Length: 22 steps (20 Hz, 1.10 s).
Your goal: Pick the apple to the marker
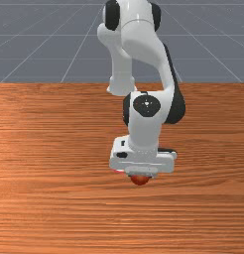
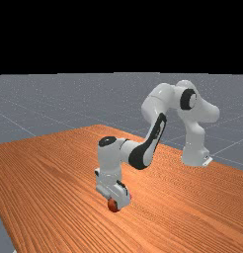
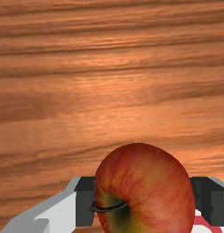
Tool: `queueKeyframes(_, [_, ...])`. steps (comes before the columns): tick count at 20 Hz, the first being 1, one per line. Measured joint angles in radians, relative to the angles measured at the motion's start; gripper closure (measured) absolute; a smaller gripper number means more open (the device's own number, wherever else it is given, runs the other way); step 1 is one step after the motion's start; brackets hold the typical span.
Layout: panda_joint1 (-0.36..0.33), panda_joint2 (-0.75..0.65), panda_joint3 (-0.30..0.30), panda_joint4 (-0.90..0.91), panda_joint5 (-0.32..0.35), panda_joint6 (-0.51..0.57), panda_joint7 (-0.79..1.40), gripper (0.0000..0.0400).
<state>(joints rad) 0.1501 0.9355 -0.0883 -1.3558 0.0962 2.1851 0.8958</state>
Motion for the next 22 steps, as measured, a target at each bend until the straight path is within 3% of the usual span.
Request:
queueKeyframes(4, [-0.001,-0.083,-0.014,-0.149,-0.003,0.019,0.001,0.0101])
queueKeyframes(21, [-0.002,-0.155,-0.061,-0.303,-0.016,0.088,0.022,0.0096])
queueKeyframes(22, [-0.005,-0.150,-0.065,-0.309,-0.017,0.089,0.020,0.0047])
